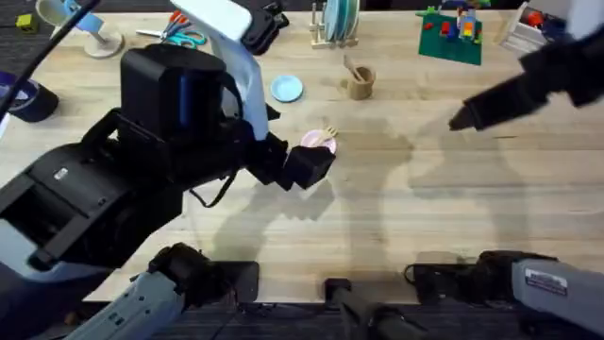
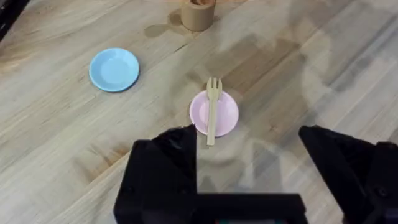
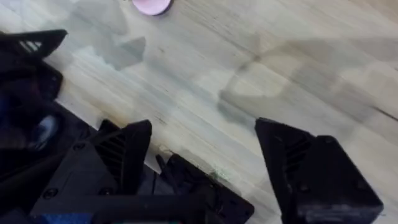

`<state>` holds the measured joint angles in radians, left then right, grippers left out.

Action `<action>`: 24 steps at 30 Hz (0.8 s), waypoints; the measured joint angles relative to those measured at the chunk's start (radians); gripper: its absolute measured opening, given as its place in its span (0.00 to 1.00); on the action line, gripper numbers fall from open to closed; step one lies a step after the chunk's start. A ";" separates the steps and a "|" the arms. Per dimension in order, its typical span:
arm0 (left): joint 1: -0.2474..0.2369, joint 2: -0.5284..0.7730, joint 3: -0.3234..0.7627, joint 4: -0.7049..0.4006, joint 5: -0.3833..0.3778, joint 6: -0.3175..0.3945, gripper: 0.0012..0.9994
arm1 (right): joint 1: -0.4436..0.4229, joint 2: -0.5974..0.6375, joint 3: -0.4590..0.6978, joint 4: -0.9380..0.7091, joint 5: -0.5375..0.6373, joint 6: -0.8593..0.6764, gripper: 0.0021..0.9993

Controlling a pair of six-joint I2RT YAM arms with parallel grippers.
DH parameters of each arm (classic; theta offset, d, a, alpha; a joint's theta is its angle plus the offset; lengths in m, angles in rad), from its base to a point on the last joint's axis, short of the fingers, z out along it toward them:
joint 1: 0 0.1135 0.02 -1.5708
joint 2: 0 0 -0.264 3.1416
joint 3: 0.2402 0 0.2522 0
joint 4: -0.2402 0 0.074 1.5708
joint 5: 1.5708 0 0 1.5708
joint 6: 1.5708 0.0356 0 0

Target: Pick up a utensil and set it on the pink plate, then put the other utensil in the container.

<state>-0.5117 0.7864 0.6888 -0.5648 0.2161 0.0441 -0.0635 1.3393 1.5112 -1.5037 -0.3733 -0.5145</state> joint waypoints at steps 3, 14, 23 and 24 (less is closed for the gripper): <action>0.000 0.000 0.000 0.000 0.000 0.000 1.00 | 0.000 -0.102 -0.026 0.000 0.024 0.026 0.99; 0.000 0.000 0.000 0.000 0.000 0.000 1.00 | 0.000 -0.447 -0.202 0.025 0.053 0.073 0.99; 0.000 0.000 0.000 0.000 0.000 0.000 1.00 | 0.000 -0.502 -0.204 -0.021 0.052 0.114 1.00; 0.000 0.000 0.000 0.000 0.000 0.000 1.00 | 0.000 -0.502 -0.205 -0.028 0.053 0.118 1.00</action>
<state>-0.5117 0.7864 0.6888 -0.5648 0.2159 0.0443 -0.0635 0.8371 1.3064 -1.5317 -0.3206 -0.3960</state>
